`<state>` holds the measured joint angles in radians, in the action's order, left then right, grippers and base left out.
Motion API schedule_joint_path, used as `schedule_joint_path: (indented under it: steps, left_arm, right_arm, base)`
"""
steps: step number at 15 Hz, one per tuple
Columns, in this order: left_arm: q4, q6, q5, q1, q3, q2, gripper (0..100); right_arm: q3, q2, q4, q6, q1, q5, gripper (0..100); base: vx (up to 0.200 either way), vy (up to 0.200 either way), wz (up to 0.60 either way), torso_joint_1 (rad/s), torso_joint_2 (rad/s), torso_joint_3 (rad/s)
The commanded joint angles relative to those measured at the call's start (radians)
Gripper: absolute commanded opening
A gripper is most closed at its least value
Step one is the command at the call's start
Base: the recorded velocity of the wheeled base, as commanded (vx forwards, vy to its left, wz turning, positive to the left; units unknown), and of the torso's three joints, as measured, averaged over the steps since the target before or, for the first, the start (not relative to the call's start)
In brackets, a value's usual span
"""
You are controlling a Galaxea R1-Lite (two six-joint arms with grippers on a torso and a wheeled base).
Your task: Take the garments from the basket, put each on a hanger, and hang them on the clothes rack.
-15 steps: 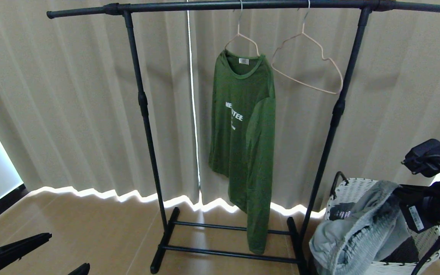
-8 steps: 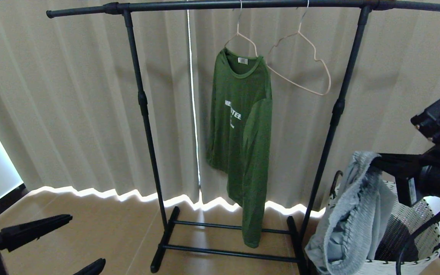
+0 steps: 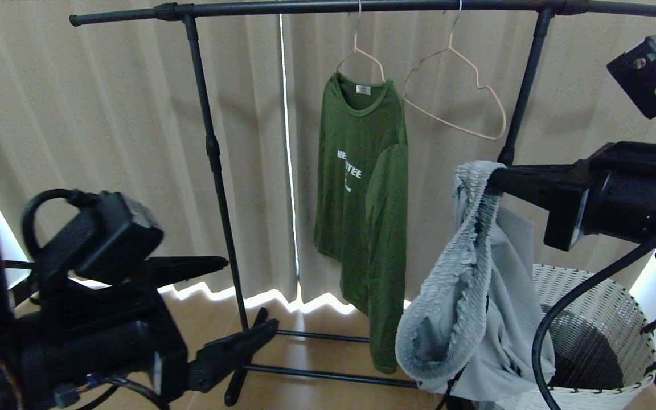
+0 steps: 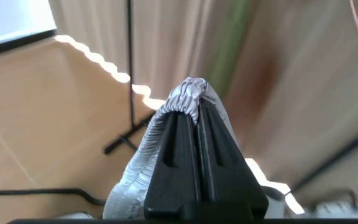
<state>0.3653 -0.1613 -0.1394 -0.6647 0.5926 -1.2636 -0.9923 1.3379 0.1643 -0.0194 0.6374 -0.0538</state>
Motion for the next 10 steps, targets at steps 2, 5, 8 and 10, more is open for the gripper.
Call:
schedule_joint_path:
  steps: [2,5,8,10]
  left_arm:
    - [0.061,0.121,0.057,-0.174,0.107,-0.252,100]
    - [0.112,0.267,0.073,-0.248,0.165,-0.413,100]
    - [0.115,0.342,0.095,-0.251,0.197,-0.493,100]
    - [0.129,0.378,0.141,-0.251,0.207,-0.551,100]
  right_arm:
    - [-0.011,0.017,0.049,0.007,0.05,0.009,0]
    - [-0.002,0.017,0.097,0.01,0.073,0.043,0]
    - [0.008,0.015,0.127,0.009,0.074,0.069,0]
    - [0.008,0.01,0.129,0.012,0.087,0.074,0]
  base:
    - [0.0,0.0,0.0,0.0,0.0,0.0]
    - [0.0,0.0,0.0,0.0,0.0,0.0]
    - [0.0,0.0,0.0,0.0,0.0,0.0]
    - [0.0,0.0,0.0,0.0,0.0,0.0]
